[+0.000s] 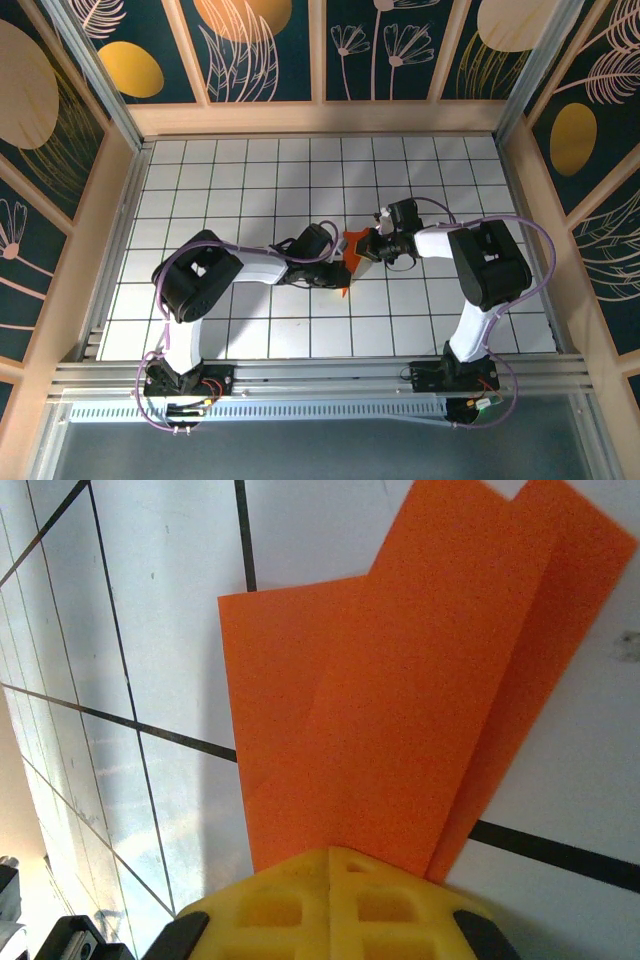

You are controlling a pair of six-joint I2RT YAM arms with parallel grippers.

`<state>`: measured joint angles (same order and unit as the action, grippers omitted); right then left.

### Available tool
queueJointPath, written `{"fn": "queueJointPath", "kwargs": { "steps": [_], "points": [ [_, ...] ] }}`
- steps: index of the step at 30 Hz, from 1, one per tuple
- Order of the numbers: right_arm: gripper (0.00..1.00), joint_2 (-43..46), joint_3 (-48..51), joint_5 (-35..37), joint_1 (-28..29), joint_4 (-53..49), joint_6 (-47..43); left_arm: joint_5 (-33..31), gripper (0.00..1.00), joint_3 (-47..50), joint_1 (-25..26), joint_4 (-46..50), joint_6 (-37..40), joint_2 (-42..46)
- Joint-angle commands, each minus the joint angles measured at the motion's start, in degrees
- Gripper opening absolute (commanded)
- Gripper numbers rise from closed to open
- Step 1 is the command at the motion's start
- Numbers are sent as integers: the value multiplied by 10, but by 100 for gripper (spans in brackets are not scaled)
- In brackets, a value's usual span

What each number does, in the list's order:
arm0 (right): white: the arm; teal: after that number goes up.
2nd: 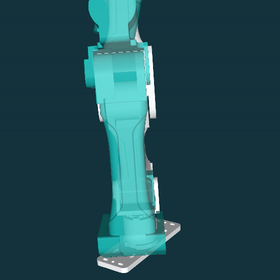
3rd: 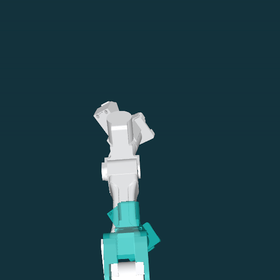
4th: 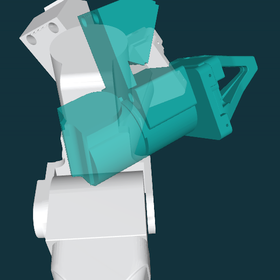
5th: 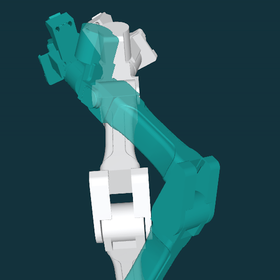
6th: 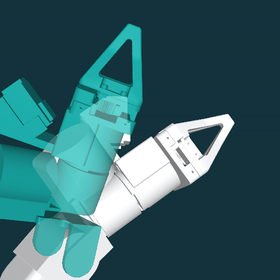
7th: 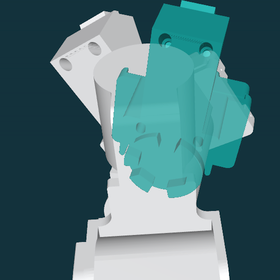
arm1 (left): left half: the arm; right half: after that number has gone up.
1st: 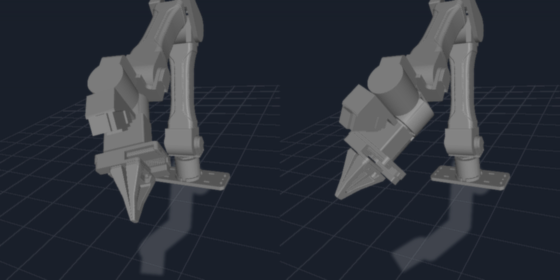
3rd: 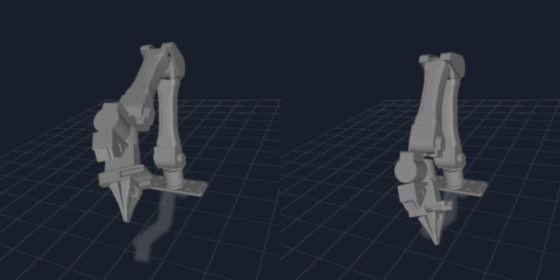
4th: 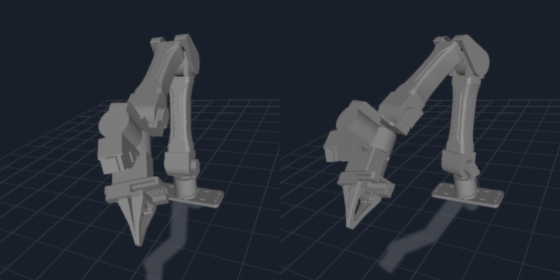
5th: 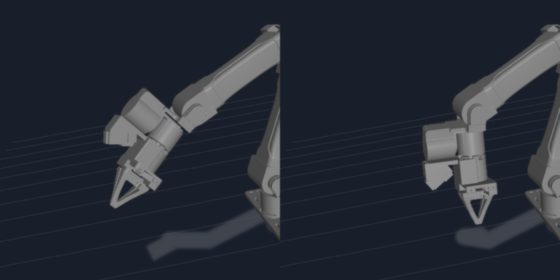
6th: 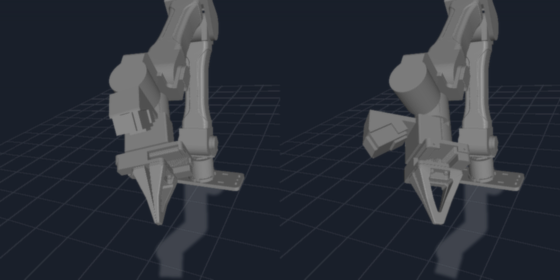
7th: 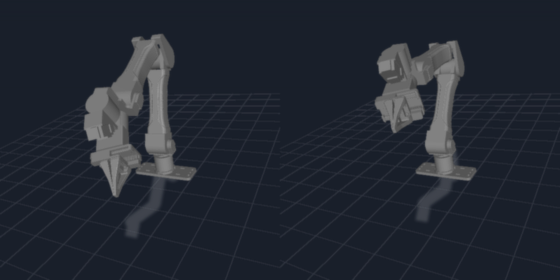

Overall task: Fold a paper plane with a square sheet of paper (fold left side to right side)
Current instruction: Fold the wing for the fifth time at the center of the table.

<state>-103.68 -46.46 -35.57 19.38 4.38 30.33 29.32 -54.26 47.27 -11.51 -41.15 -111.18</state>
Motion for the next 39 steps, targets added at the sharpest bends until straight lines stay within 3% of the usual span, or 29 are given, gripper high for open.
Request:
{"fn": "queueJointPath", "kwargs": {
  "steps": [1,24,35,39],
  "points": [
    [0,-21,15,58,-10,-42,-15,18,0,33,16,69,11,6],
    [0,-26,-1,53,-14,-50,-23,6,0,90,43,79,23,61],
    [0,-27,-57,8,-18,-66,-42,-9,0,91,30,54,-14,159],
    [13,1,-98,34,-21,-110,-64,-11,2,121,-15,6,-35,215]
  ]
}}
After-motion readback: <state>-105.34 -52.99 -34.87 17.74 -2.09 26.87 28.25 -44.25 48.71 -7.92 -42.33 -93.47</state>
